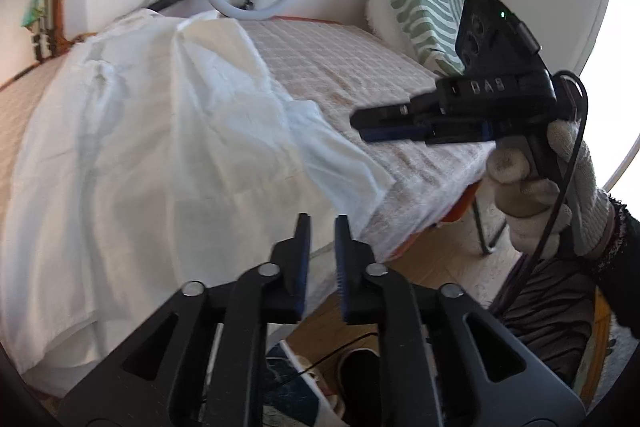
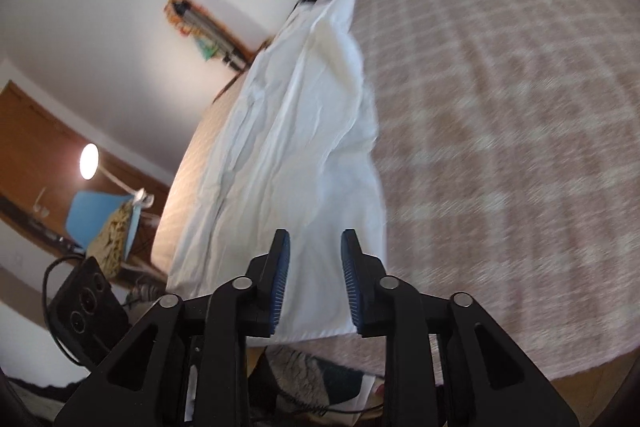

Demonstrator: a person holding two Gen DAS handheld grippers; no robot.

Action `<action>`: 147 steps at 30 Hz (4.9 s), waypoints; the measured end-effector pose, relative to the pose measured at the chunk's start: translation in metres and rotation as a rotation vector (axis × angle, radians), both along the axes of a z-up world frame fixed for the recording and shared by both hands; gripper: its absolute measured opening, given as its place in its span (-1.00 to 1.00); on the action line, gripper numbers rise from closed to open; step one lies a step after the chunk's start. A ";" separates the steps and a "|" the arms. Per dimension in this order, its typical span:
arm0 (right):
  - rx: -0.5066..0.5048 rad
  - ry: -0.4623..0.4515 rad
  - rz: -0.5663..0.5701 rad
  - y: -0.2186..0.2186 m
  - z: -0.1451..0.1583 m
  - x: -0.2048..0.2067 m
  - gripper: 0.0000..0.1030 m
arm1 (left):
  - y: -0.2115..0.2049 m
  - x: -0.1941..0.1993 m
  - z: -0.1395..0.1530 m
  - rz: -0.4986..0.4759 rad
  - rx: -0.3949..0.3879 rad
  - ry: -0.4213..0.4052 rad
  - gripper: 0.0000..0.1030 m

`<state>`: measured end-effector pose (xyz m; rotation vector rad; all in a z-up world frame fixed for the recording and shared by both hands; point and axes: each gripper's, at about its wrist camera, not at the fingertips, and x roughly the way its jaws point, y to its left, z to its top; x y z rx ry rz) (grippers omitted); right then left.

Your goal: Fold small clothes

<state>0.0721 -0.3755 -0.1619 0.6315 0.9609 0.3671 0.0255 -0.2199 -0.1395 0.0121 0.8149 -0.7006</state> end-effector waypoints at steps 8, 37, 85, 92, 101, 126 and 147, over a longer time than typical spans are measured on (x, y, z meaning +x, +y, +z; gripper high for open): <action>-0.076 0.091 0.138 0.045 -0.021 0.013 -0.29 | 0.040 0.043 -0.018 0.199 0.053 0.054 -0.50; -0.253 0.083 0.080 0.025 -0.011 0.005 -0.89 | 0.012 0.019 -0.006 0.176 0.065 -0.042 -0.95; 0.066 -0.177 -0.282 -0.093 0.029 -0.031 -0.67 | -0.087 0.042 -0.028 -0.025 0.006 0.006 -0.89; 0.023 -0.146 -0.203 -0.077 0.021 0.013 -0.35 | -0.051 0.039 -0.015 0.048 -0.102 0.041 -0.90; -0.059 -0.057 -0.108 -0.056 -0.014 0.142 0.09 | -0.022 0.030 -0.002 0.079 -0.171 0.051 -0.91; -0.411 -0.046 0.022 0.108 0.026 0.216 -0.97 | 0.101 0.025 -0.030 0.233 -0.333 0.171 -0.91; -0.288 -0.035 0.089 0.110 0.026 0.181 -0.75 | 0.120 0.017 -0.051 0.266 -0.253 0.204 -0.91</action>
